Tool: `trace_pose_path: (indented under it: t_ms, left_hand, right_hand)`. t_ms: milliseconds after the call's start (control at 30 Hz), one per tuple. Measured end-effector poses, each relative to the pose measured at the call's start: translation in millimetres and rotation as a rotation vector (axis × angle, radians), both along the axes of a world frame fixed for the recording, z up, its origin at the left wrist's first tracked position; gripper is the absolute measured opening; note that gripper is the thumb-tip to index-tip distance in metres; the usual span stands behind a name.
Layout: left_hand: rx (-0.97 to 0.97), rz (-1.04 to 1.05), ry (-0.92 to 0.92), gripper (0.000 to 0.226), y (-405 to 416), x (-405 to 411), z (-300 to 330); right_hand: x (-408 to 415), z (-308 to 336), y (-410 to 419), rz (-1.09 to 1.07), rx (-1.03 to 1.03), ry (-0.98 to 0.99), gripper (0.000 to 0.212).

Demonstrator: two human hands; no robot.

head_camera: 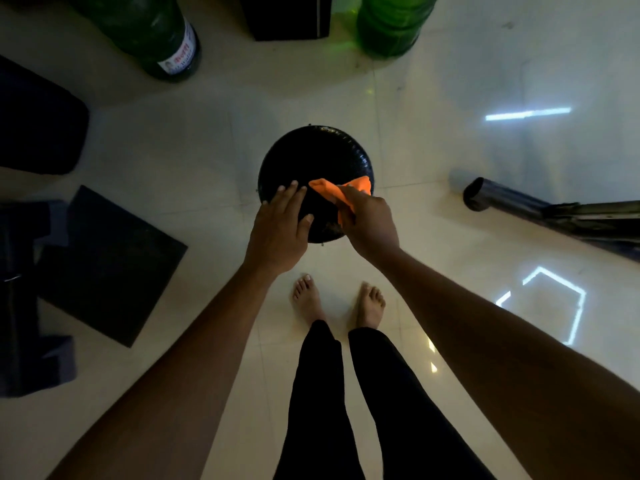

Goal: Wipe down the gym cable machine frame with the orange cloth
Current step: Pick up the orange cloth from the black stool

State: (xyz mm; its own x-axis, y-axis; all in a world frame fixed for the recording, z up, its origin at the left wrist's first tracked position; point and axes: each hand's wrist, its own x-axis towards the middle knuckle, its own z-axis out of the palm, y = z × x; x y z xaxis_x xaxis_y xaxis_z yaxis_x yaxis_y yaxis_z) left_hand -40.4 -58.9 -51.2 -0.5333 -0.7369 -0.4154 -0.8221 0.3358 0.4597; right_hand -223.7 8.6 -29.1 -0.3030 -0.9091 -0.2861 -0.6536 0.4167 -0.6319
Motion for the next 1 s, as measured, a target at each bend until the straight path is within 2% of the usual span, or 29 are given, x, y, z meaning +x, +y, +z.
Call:
trace_pose_path:
  t_ms: [133,333,600,800,1000]
  left_hand:
    - [-0.037,-0.064,0.009,0.060,27,-30,63]
    - [-0.109,-0.194,0.046,0.060,93,-94,164]
    - [-0.242,-0.462,0.095,0.063,211,-189,280]
    - [-0.357,-0.693,0.163,0.063,307,-264,342]
    - [-0.458,-0.827,0.283,0.064,419,-344,416]
  right_hand:
    - [-36,59,44,-0.007,-0.031,0.056,0.040]
    - [-93,171,139,-0.138,-0.113,0.090,0.022]
    - [-166,272,317,-0.324,-0.239,0.253,0.022]
    - [-202,342,455,-0.528,-0.352,0.396,0.023]
    - [-239,422,592,-0.688,-0.424,0.511,0.010]
